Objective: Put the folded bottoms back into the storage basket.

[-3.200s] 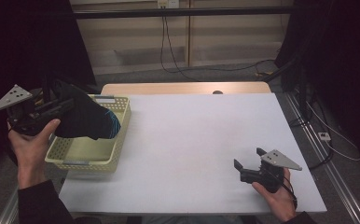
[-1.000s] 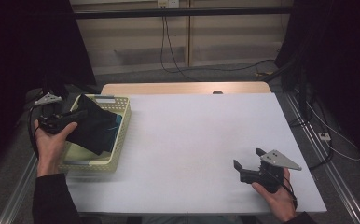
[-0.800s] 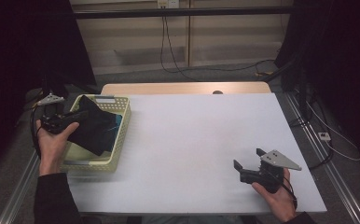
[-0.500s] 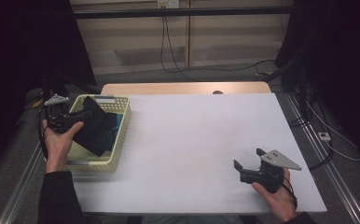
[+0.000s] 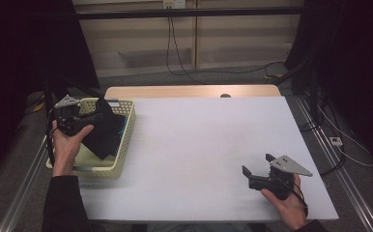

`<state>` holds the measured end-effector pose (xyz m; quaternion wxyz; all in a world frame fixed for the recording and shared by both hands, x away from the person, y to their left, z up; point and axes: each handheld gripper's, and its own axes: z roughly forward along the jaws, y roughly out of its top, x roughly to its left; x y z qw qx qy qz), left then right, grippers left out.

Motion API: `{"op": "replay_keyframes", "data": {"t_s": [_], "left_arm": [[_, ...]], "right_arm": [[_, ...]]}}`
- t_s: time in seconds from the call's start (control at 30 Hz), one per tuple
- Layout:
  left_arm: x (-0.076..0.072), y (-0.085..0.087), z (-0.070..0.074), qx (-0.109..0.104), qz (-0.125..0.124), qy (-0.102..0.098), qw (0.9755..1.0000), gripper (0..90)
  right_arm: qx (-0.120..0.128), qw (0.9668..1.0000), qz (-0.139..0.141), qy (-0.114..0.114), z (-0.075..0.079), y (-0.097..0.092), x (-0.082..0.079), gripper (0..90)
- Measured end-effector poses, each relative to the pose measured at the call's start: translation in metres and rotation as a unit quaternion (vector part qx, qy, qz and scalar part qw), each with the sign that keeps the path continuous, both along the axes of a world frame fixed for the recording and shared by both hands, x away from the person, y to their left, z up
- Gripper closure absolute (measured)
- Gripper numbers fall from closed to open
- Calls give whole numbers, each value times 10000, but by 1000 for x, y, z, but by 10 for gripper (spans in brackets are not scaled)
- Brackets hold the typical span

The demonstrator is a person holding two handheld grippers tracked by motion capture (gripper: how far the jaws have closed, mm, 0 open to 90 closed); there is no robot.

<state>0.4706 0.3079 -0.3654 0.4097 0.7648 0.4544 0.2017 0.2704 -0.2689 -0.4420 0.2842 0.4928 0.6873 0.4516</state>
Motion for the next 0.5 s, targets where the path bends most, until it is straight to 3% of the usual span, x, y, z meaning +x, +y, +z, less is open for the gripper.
{"op": "replay_keyframes", "data": {"t_s": [0.33,0.4,0.5], "left_arm": [[1,18,-5,84,463,138,9988,759],[0,21,-7,12,544,206,9983,757],[0,25,-10,141,606,322,9975,750]], "right_arm": [[-11,10000,10,5,0,0,0,55],[-7,10000,7,5,0,0,0,55],[-8,10000,10,4,0,0,0,55]]}}
